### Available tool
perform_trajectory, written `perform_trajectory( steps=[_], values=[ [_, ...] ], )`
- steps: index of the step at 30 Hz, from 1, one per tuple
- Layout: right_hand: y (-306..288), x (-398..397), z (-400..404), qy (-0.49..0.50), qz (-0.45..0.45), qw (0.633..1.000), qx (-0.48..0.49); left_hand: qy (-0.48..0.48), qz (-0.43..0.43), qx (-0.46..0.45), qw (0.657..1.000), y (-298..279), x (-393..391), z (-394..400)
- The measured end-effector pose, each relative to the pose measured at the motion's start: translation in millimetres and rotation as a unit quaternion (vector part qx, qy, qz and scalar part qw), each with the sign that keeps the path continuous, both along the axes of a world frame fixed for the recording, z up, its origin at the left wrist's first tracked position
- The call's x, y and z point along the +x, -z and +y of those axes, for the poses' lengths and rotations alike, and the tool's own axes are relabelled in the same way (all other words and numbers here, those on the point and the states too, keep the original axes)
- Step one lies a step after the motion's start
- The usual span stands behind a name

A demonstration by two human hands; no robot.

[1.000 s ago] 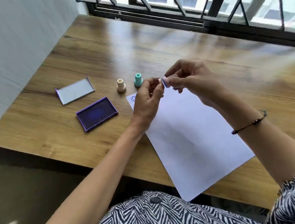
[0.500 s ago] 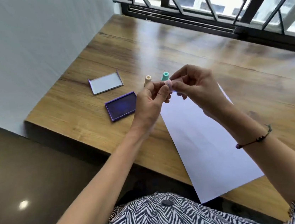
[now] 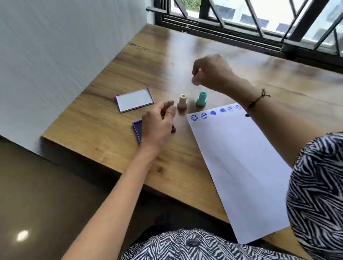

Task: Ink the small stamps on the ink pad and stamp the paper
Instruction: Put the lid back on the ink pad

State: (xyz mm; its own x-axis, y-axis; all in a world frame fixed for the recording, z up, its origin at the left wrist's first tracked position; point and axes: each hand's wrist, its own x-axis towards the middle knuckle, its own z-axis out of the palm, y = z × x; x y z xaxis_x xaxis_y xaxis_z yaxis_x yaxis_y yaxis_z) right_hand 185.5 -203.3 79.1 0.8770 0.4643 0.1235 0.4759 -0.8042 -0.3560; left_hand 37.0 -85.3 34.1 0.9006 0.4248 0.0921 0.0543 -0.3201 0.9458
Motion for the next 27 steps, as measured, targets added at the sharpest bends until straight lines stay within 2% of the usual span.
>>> perform_trajectory(
  steps=[4,8,10,14,16,19,21,24,25,27],
  values=[
    [20,8,25,-0.071,-0.012,0.985,-0.158,-0.025,0.001,0.029,0.999,1,-2,13],
    [22,14,23,-0.110,-0.017,0.973,-0.203,-0.063,0.007,0.043,0.997,2,-6,32],
    [12,20,24,-0.124,-0.014,0.972,-0.201,-0.097,0.015,0.056,0.994,2,-6,44],
    [-15,11,64,-0.115,-0.040,0.989,-0.083,-0.196,0.094,0.123,0.968,0,8,82],
    [-17,-4,92,-0.098,0.014,0.991,-0.086,-0.208,0.166,0.163,0.950,-4,20,100],
    [-4,-25,121,-0.043,0.138,0.982,-0.119,-0.169,0.249,0.210,0.930,-8,31,110],
    [8,-28,128,-0.016,0.190,0.979,-0.067,-0.151,0.261,0.208,0.930,-9,34,110],
    [18,-30,129,0.069,0.245,0.965,0.070,-0.153,0.257,0.188,0.936,-6,35,117],
    [20,-31,127,0.100,0.278,0.945,0.139,-0.155,0.253,0.170,0.940,-5,34,120],
    [22,-32,118,0.141,0.365,0.879,0.273,-0.149,0.234,0.129,0.952,-3,29,126]
  ],
)
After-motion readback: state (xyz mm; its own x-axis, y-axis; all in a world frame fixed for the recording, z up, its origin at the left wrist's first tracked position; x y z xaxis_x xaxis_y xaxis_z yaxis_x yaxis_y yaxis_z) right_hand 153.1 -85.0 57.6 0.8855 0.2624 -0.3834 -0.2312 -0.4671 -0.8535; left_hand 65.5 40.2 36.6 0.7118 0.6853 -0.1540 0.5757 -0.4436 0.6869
